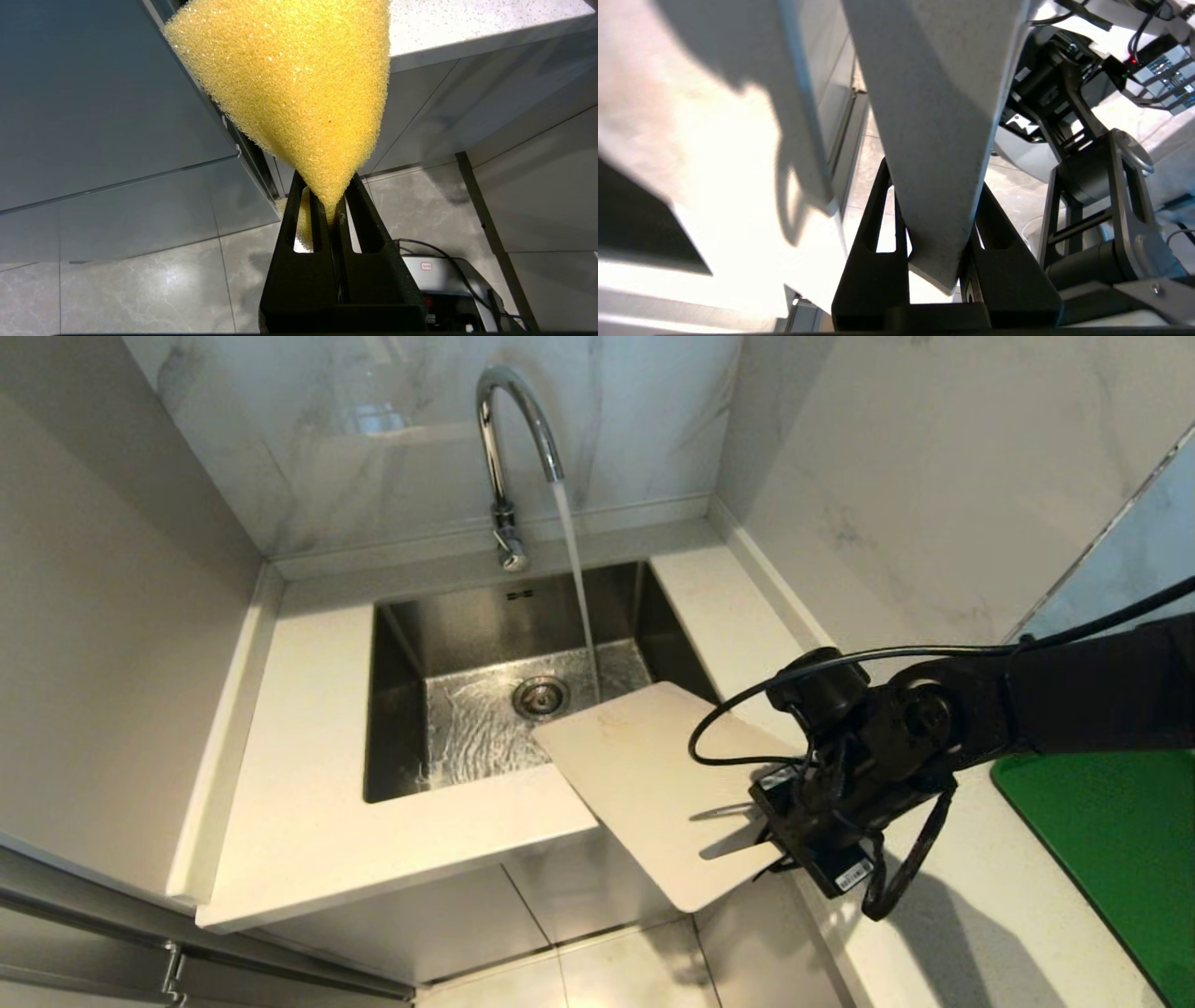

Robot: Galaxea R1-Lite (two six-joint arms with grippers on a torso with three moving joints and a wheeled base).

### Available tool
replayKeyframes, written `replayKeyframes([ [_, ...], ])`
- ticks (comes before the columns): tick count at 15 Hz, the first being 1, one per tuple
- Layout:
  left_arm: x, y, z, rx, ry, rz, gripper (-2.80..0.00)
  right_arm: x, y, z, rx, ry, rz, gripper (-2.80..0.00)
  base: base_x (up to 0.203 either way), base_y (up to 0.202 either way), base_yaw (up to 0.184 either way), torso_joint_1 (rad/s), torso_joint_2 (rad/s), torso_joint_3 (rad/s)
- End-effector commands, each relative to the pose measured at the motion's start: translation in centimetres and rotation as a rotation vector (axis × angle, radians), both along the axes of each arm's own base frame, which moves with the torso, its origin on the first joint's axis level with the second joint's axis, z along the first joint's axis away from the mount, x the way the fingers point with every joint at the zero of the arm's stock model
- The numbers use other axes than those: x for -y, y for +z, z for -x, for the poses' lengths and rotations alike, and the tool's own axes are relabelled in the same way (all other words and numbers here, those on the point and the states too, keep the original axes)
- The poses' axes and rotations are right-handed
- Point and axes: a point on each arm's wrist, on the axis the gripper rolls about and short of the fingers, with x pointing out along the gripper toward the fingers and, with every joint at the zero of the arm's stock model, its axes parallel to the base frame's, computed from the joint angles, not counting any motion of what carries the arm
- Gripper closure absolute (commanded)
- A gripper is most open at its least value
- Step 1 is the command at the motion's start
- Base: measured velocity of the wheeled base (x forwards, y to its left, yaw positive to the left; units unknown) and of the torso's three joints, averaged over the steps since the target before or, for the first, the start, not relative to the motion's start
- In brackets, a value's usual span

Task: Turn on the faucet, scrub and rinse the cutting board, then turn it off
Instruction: Pick up the cutting board

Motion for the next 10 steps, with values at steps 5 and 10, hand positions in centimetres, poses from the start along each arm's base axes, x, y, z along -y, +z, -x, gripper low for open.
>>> replayKeyframes([
  [5, 0.0, 0.0, 0.0, 0.001, 0.002, 0.0, 0.0, 0.6, 3.2, 2.5, 0.094, -0.021, 0.02, 0.0, 0.0, 0.0, 0.0, 0.0, 0.0, 0.0],
  [10, 0.0, 0.0, 0.0, 0.0, 0.002, 0.0, 0.0, 0.8, 6.1, 4.4, 0.214, 0.06, 0.037, 0.0, 0.0, 0.0, 0.0, 0.0, 0.0, 0.0],
])
